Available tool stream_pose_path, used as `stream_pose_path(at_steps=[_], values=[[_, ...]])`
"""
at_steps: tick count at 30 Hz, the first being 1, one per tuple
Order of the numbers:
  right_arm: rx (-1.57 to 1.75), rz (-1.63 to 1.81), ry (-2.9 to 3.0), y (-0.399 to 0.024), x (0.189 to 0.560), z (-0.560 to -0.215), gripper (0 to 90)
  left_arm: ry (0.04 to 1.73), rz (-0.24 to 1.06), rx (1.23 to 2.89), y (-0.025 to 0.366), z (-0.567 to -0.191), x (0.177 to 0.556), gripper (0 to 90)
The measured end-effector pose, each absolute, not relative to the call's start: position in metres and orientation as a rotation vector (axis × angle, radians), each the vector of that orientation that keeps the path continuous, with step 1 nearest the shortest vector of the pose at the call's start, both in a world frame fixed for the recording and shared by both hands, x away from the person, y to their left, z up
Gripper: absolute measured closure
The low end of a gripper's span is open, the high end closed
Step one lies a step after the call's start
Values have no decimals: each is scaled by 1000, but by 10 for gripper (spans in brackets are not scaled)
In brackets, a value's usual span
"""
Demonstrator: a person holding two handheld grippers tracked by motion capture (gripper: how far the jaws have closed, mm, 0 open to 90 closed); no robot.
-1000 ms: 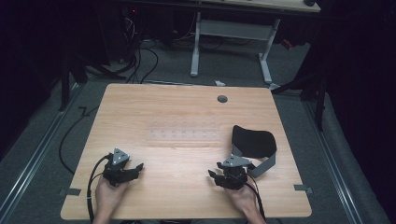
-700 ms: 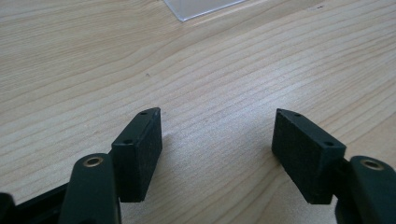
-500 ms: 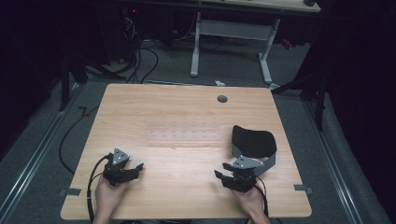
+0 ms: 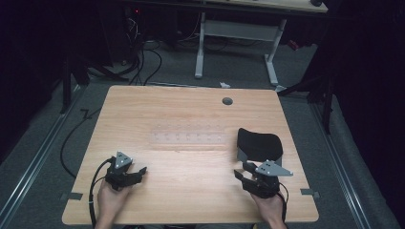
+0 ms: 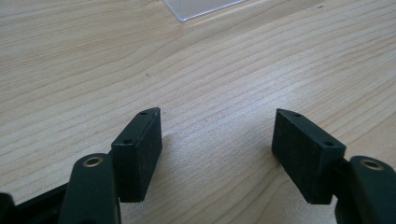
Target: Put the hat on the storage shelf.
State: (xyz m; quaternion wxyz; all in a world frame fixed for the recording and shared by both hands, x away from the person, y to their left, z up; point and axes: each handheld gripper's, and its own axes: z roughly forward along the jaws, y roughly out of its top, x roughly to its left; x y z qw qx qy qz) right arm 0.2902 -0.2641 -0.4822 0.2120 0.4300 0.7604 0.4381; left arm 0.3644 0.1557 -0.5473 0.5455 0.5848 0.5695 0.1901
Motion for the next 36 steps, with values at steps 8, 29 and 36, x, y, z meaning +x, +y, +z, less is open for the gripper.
stream_pose_path(at_steps=[8, 29, 36], values=[[1271, 1221, 2004, -291, 293, -475, 535, 1351, 452, 1387, 156, -547, 364, 335], [1487, 1136, 1724, -355, 309, -471, 485, 1350, 456, 1389, 156, -547, 364, 331], [1572, 1097, 1681, -369, 316, -478, 444, 1350, 455, 1388, 155, -547, 364, 331]])
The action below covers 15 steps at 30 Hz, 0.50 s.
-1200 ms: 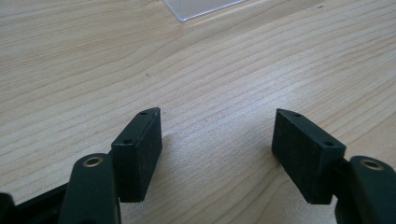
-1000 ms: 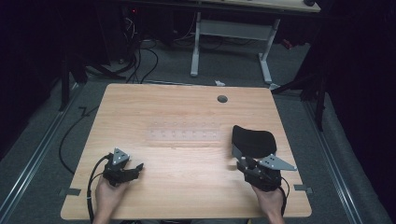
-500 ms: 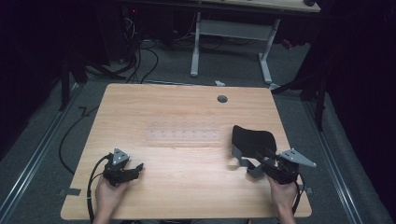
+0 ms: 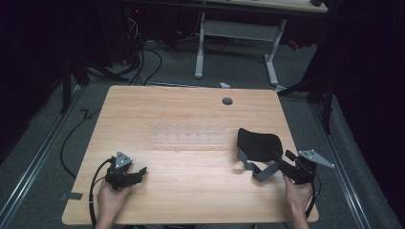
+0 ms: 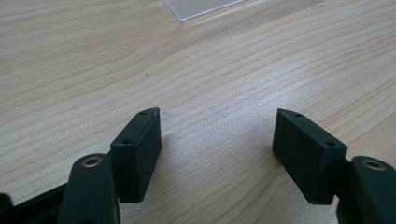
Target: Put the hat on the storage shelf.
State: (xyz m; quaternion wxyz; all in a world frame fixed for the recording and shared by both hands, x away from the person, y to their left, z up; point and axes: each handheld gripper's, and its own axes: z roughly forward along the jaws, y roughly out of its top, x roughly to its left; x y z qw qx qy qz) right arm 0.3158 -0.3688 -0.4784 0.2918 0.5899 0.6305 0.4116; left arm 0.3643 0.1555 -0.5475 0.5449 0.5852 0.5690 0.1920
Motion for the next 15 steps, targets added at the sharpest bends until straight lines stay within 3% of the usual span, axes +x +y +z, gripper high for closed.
stream_pose_path(at_steps=[15], values=[[1680, 1030, 1693, -378, 330, -500, 418, 1350, 454, 1388, 155, -547, 364, 331]])
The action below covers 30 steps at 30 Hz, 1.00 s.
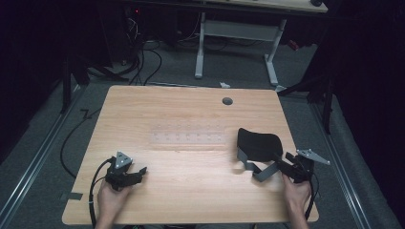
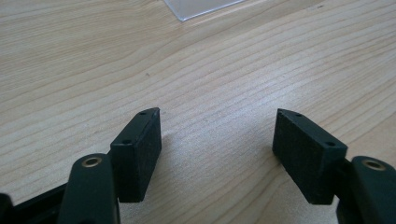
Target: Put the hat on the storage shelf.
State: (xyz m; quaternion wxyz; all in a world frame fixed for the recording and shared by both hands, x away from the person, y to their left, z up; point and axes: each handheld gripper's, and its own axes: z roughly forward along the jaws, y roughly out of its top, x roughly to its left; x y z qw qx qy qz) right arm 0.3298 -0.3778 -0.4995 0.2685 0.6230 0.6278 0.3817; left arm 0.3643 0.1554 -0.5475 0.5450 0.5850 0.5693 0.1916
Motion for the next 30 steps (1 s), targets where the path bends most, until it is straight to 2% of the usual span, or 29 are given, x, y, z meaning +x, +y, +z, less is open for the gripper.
stream_pose_path(at_steps=[14, 26, 27, 28, 30], values=[[1727, 1059, 1773, -369, 342, -512, 458, 1351, 454, 1387, 155, -547, 364, 331], [1717, 1121, 1806, -365, 347, -516, 643, 1351, 453, 1387, 155, -547, 364, 331], [1717, 1126, 1805, -365, 347, -516, 662, 1350, 454, 1388, 155, -547, 364, 331], [1714, 1133, 1813, -365, 347, -517, 718, 1350, 454, 1388, 155, -547, 364, 331], [1721, 1134, 1815, -365, 347, -517, 736, 1350, 455, 1388, 155, -547, 364, 331]])
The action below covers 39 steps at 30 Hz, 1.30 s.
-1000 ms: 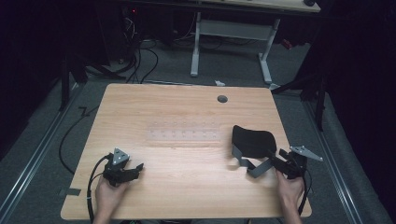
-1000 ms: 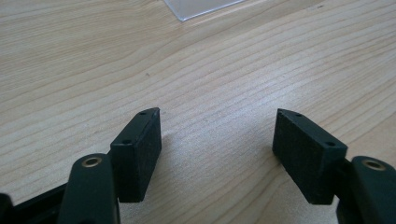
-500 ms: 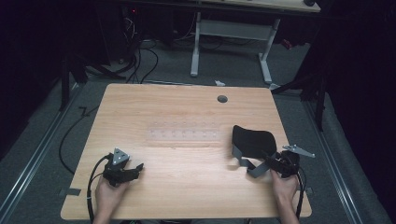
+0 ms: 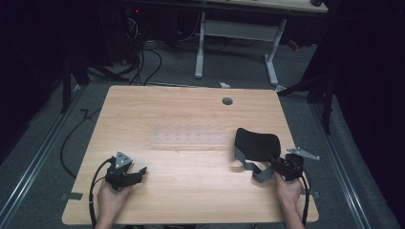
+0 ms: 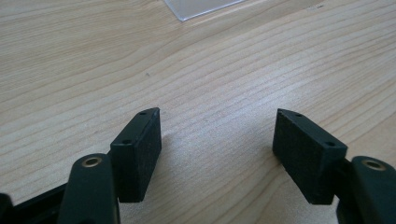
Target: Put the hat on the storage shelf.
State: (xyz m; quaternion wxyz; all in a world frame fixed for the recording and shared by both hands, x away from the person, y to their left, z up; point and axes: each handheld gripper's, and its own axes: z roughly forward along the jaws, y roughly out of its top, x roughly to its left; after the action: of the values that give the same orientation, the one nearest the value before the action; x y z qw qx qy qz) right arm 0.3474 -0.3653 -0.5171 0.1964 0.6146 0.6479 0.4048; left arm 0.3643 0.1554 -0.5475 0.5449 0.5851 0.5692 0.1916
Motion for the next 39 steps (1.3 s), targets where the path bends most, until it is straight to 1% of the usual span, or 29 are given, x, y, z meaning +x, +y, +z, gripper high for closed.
stream_pose_path(at_steps=[1, 8, 24, 27, 28, 29, 39], values=[[1727, 1138, 1823, -365, 348, -518, 777, 1350, 455, 1388, 155, -547, 364, 331], [1713, 1219, 1823, -365, 346, -518, 851, 1350, 455, 1389, 155, -547, 364, 330], [1677, 1295, 1851, -360, 339, -510, 866, 1346, 448, 1396, 155, -548, 364, 314], [1669, 1309, 1859, -359, 337, -509, 866, 1346, 440, 1400, 154, -548, 365, 262], [1669, 1309, 1859, -359, 337, -509, 866, 1346, 438, 1404, 153, -548, 365, 262], [1671, 1316, 1864, -358, 336, -508, 866, 1347, 433, 1406, 152, -548, 365, 228], [1675, 1371, 1866, -356, 329, -507, 866, 1345, 432, 1412, 151, -548, 365, 212]])
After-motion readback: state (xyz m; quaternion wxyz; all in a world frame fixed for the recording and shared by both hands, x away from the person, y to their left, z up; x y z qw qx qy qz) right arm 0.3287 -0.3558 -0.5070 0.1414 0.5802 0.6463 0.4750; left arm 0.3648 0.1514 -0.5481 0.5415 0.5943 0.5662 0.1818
